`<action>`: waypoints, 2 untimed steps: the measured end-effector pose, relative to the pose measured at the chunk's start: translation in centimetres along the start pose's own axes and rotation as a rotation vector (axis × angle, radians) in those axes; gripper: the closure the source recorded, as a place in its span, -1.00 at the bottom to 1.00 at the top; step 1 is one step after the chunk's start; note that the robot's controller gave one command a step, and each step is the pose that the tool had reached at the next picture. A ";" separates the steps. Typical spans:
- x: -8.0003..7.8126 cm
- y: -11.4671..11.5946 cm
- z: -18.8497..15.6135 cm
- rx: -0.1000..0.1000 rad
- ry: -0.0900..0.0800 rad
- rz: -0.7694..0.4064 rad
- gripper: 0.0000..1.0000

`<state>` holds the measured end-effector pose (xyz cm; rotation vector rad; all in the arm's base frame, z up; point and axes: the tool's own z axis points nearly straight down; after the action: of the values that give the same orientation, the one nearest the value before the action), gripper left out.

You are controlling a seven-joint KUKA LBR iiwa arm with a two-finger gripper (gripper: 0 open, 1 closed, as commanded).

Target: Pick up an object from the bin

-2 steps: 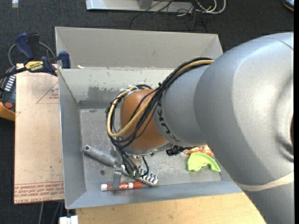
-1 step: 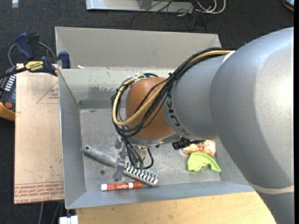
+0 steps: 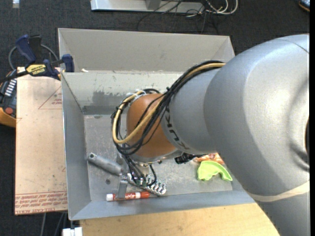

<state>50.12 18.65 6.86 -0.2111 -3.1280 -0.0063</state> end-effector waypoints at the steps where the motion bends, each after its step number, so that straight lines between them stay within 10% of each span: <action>1: 0.5 -1.4 -0.2 -0.002 -0.010 0.130 -1.00; 2: -0.1 0.0 0.0 -0.001 -0.001 0.003 1.00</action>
Offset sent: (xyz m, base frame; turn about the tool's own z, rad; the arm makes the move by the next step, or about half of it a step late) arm 0.0000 0.0000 0.0000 0.0000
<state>50.20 18.63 6.87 -0.2152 -3.1292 -0.0079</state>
